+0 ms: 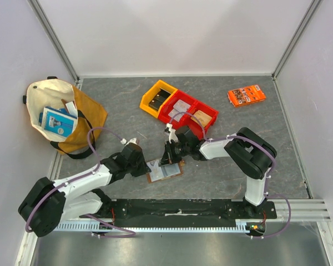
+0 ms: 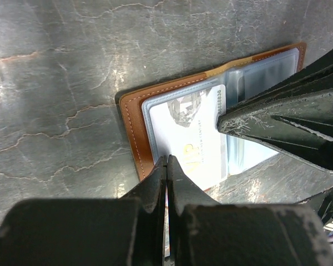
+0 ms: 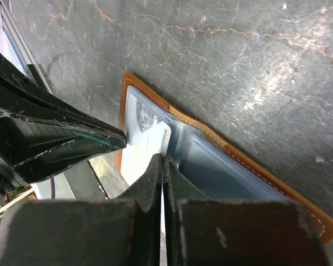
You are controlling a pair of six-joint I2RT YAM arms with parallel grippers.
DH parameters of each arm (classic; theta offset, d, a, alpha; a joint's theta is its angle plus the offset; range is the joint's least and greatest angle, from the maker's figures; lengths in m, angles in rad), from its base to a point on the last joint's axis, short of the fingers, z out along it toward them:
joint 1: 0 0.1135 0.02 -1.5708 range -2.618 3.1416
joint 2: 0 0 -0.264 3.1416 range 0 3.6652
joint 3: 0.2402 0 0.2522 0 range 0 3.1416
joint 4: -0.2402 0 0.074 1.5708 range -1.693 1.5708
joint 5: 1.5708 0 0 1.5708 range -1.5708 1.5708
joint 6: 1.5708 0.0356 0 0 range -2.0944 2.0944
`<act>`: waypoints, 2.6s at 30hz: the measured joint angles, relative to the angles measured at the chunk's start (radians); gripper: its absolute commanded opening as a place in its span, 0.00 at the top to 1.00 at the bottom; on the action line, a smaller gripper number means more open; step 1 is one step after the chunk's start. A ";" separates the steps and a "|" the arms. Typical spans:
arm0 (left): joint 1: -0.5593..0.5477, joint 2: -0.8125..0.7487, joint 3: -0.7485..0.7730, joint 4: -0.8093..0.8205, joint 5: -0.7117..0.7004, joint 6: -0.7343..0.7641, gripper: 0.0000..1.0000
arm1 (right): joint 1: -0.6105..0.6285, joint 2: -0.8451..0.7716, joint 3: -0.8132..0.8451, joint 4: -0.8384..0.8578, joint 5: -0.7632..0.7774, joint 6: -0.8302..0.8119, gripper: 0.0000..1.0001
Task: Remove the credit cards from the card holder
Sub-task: Remove the credit card from the card holder.
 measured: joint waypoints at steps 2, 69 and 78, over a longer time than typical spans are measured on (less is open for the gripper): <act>-0.002 0.018 0.010 0.002 0.006 0.002 0.98 | -0.004 -0.006 0.000 -0.014 0.005 -0.007 1.00; -0.014 0.174 0.086 0.111 0.052 0.044 0.98 | -0.132 0.012 -0.116 0.170 -0.188 0.068 1.00; -0.014 0.174 0.078 0.111 0.047 0.044 0.98 | -0.156 0.012 -0.121 0.158 -0.207 0.064 1.00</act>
